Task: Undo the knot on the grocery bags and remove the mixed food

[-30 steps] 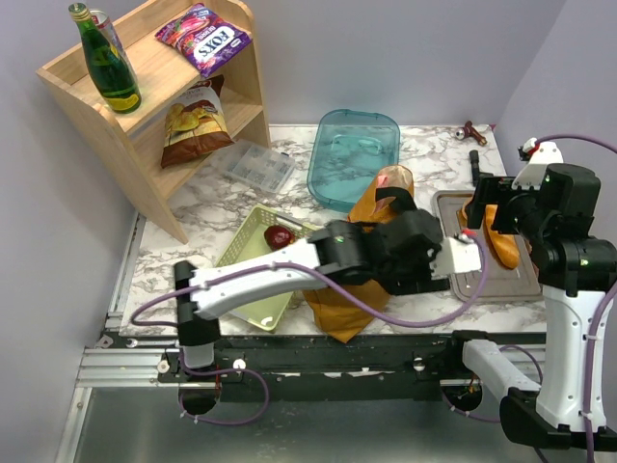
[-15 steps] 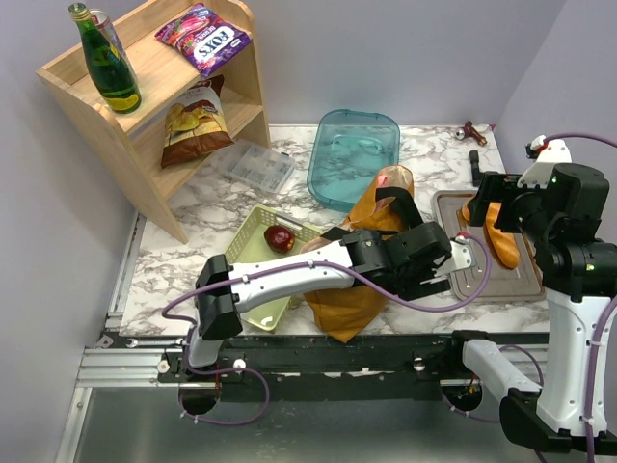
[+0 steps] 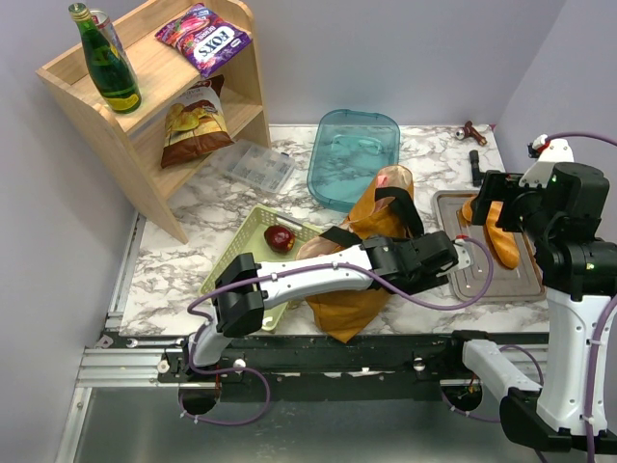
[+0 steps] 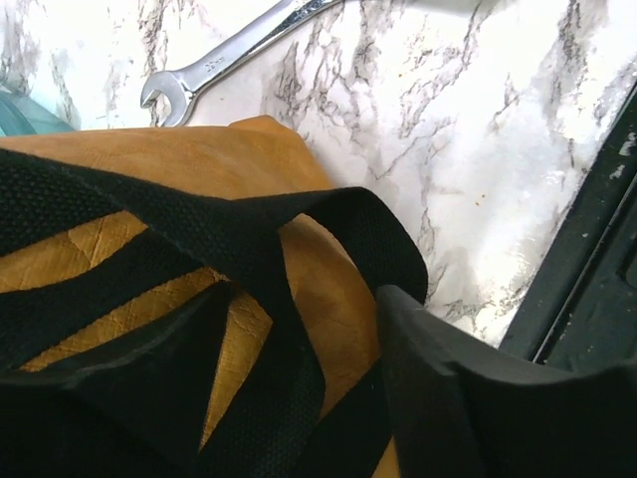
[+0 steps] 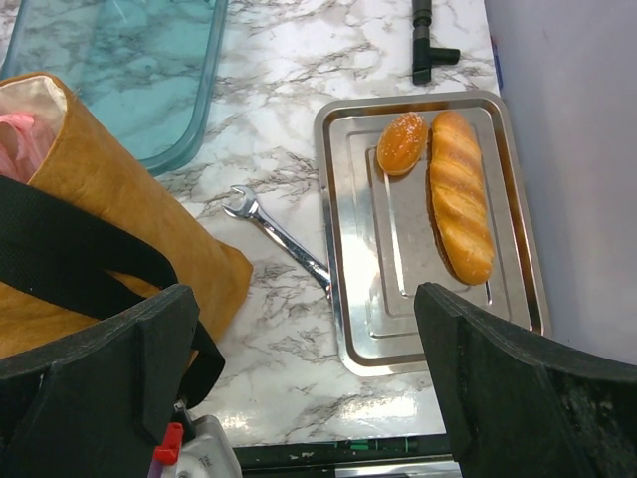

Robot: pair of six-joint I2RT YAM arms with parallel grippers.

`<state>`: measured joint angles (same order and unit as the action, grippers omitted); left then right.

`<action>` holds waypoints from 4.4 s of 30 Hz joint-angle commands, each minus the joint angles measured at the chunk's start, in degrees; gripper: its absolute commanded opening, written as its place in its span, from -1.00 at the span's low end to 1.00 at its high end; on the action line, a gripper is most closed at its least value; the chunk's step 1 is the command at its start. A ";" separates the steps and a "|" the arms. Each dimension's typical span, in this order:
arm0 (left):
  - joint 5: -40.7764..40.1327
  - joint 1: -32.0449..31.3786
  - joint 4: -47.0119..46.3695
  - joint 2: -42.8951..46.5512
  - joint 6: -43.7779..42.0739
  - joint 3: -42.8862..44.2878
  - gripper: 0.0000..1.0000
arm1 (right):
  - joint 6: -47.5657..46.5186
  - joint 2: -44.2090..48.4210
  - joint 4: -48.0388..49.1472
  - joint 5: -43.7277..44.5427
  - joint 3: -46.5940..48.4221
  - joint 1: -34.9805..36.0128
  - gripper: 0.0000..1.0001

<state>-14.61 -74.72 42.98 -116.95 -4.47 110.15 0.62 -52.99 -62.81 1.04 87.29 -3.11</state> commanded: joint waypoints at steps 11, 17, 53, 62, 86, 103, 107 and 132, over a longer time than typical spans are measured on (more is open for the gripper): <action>8.80 0.24 0.79 6.70 2.47 3.87 -1.00 | 0.44 -0.35 1.10 1.91 0.65 -0.37 1.00; 25.62 0.50 3.14 17.55 2.11 5.58 -1.00 | 0.60 -1.09 1.57 1.42 1.15 -0.36 1.00; 31.88 27.12 6.50 29.69 -1.51 18.00 -1.00 | -22.32 -12.08 -2.83 -52.64 10.43 -0.05 0.93; 31.26 27.87 6.29 28.17 -1.21 18.20 -1.00 | -22.39 -19.42 -1.62 -36.61 13.94 22.27 0.93; 29.27 37.87 5.53 27.91 3.17 15.30 -1.00 | -39.75 -13.09 2.00 -25.48 -6.68 32.82 0.39; 32.32 44.37 6.44 26.12 1.90 10.02 -1.00 | -40.60 -3.75 -2.58 -19.34 -10.26 32.82 -0.99; 34.93 43.02 6.65 26.85 1.41 9.67 -1.00 | -39.04 -4.72 -1.42 -23.28 -5.96 32.81 -0.18; 33.79 42.92 7.00 26.22 2.09 8.81 -1.00 | -55.12 -14.29 0.88 -19.36 -10.64 38.16 0.05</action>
<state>20.25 -32.38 49.47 -90.74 -2.13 119.22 -51.99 -70.26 -58.87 -20.95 78.59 33.95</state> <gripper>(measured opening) 0.011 0.643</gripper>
